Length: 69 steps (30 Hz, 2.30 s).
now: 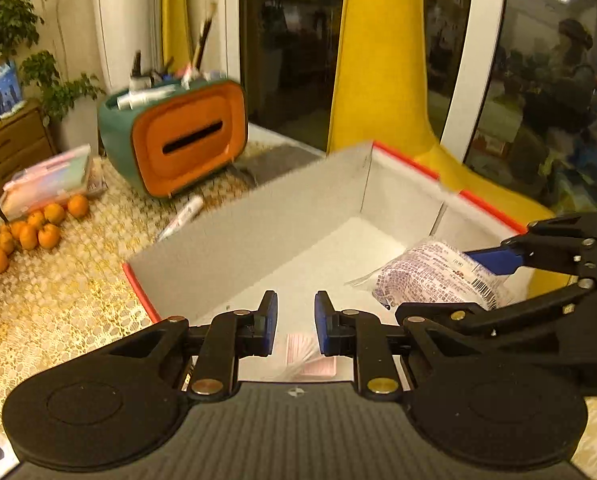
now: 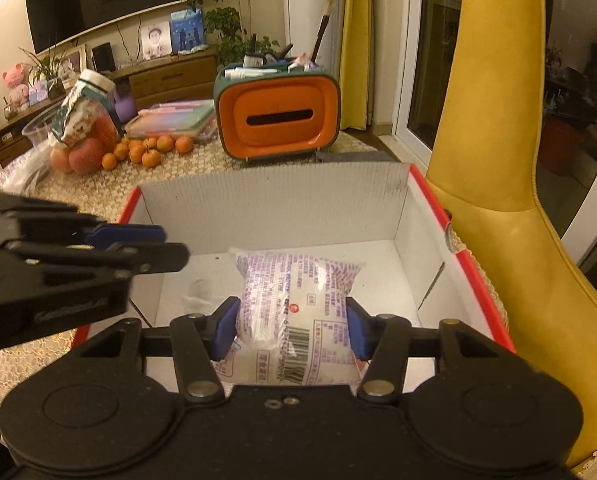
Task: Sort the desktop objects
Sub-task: 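Carry the cable with the left tool while the right tool carries the packet into the red box, then open the left tool to drop the cable while the right tool releases the packet in the box, then move both tools out of the box back over the cluttered table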
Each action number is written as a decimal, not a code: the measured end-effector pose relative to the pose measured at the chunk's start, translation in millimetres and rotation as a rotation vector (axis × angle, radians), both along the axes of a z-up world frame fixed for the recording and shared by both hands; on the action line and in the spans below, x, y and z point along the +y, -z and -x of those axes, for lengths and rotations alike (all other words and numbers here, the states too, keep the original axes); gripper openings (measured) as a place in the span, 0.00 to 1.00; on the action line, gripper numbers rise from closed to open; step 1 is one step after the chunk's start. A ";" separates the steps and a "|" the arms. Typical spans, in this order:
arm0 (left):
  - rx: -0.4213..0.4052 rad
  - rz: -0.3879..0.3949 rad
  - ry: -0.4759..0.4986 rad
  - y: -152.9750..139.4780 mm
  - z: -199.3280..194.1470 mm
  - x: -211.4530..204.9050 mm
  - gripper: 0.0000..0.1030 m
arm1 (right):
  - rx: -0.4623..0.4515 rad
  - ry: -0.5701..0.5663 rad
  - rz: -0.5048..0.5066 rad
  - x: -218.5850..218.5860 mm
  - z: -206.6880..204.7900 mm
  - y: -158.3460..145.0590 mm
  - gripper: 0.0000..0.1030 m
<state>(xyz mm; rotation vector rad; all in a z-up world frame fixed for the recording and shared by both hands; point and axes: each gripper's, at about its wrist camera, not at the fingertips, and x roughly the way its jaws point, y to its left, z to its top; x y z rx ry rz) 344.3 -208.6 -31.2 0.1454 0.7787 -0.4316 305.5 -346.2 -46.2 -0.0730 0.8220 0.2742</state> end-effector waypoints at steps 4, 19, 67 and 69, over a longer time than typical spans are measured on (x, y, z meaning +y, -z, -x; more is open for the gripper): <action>0.031 0.013 -0.023 10.9 -6.5 2.8 0.18 | 0.025 -0.028 0.036 7.1 -6.4 12.6 0.52; 0.044 0.044 0.001 18.0 6.9 12.2 0.18 | 0.090 -0.021 0.053 12.0 -16.2 38.8 0.60; -0.153 0.134 -0.129 -58.1 157.7 123.7 0.27 | -0.108 -0.090 -0.078 57.5 107.4 -48.4 0.87; -0.157 0.133 -0.137 -57.5 162.0 131.9 0.27 | -0.111 -0.104 -0.083 65.8 110.3 -48.3 0.87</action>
